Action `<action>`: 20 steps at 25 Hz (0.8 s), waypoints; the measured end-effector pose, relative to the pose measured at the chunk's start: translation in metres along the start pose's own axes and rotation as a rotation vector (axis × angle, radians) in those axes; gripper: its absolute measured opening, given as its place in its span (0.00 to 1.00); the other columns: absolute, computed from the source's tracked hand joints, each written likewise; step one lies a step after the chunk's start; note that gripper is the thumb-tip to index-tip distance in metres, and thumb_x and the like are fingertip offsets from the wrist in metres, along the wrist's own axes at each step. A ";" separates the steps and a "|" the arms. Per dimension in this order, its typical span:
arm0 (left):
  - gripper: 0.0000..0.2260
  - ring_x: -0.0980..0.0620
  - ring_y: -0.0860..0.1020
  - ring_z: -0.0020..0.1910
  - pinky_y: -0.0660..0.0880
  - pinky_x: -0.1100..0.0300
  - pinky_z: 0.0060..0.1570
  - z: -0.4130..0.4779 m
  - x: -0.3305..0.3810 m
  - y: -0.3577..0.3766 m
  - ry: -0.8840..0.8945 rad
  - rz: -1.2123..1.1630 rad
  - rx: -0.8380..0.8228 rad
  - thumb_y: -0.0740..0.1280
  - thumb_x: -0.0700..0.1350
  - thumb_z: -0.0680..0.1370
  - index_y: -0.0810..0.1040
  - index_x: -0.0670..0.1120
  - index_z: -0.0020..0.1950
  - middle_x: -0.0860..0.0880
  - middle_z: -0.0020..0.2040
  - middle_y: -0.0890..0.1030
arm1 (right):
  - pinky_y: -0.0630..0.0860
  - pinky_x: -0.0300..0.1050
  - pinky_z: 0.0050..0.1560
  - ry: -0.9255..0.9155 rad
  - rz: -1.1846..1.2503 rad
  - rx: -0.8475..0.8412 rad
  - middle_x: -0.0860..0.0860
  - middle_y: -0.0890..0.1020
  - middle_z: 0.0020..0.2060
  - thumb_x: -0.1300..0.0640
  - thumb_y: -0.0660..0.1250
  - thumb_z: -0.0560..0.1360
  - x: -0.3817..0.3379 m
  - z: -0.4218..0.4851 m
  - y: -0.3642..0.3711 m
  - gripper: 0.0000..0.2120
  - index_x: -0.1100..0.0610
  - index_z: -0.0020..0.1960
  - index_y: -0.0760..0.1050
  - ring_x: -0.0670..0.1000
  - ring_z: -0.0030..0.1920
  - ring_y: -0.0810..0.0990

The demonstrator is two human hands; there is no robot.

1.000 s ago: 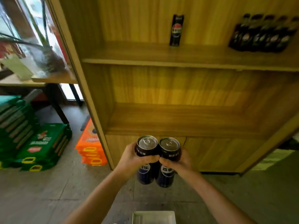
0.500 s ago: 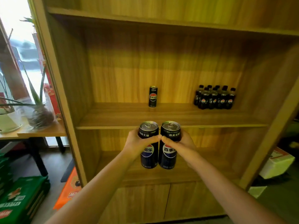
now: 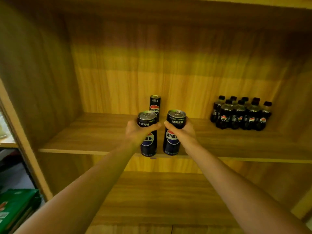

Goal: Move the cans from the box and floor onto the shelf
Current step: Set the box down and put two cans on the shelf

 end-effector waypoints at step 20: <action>0.44 0.46 0.68 0.69 0.66 0.48 0.67 0.089 -0.107 0.023 -0.041 0.401 -0.064 0.73 0.61 0.63 0.58 0.48 0.72 0.47 0.70 0.68 | 0.65 0.52 0.66 0.110 -0.367 -0.210 0.52 0.69 0.68 0.47 0.73 0.65 0.121 0.077 0.022 0.41 0.52 0.71 0.56 0.55 0.68 0.67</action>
Point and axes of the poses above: each hand's wrist, its own z-axis towards the middle knuckle, its own y-axis out of the palm, x = y × z, the point moved 7 cm from there along z, towards the middle knuckle
